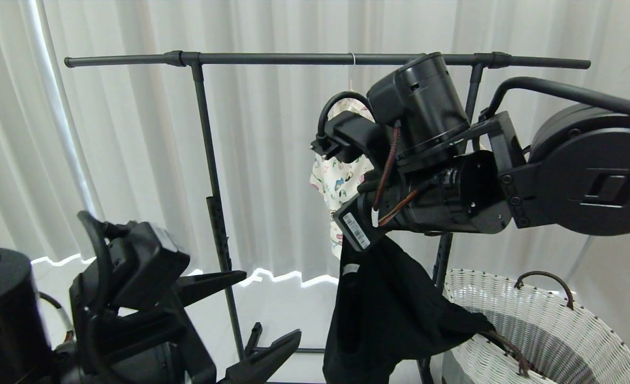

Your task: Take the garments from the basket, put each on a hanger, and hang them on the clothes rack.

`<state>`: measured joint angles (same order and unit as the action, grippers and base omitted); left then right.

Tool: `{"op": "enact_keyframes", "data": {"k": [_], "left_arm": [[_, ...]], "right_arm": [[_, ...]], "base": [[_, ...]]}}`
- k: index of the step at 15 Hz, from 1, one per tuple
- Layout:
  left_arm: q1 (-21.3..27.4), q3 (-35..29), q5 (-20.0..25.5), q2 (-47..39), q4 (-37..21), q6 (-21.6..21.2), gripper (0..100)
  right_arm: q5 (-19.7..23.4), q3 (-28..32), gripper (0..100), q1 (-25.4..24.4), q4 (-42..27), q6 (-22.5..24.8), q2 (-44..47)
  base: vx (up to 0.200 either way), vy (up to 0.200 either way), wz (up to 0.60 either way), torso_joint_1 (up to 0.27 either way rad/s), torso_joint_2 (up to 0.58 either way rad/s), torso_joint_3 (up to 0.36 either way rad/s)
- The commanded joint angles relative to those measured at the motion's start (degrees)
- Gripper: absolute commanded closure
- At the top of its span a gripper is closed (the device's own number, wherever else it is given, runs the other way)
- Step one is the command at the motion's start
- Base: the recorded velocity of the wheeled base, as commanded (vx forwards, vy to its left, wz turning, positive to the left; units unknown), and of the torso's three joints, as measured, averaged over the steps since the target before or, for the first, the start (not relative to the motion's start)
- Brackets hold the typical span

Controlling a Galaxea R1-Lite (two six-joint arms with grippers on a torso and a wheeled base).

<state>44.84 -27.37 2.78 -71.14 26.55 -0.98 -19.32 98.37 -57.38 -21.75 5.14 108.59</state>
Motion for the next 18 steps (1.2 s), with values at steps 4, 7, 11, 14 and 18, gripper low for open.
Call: {"op": "enact_keyframes", "data": {"k": [4,7,11,14,18], "left_arm": [[-2.9,-7.5,-0.1,-14.5,0.0,6.5,0],[-7.7,-9.5,0.0,-20.4,1.8,6.4,0],[-8.8,-8.6,-0.1,-25.0,3.0,6.5,0],[-7.0,-4.6,0.5,-24.3,3.0,6.3,0],[-7.1,-3.2,0.7,-24.2,3.0,6.3,0]], "right_arm": [[0.1,3.0,100,-2.9,0.0,0.0,1.2],[0.1,3.9,100,-3.8,0.0,0.0,1.0],[0.1,3.9,100,-4.3,0.0,0.0,-0.2],[0.1,3.9,100,-4.3,-1.8,0.0,-1.3],[0.1,3.9,100,-4.9,-1.8,0.1,-2.2]], "base": [[0.000,0.000,0.00,0.000,0.00,0.000],[0.000,0.000,0.00,0.000,0.00,0.000],[0.000,0.000,0.00,0.000,0.00,0.000],[0.000,0.000,0.00,0.000,0.00,0.000],[0.000,0.000,0.00,0.000,0.00,0.000]]}}
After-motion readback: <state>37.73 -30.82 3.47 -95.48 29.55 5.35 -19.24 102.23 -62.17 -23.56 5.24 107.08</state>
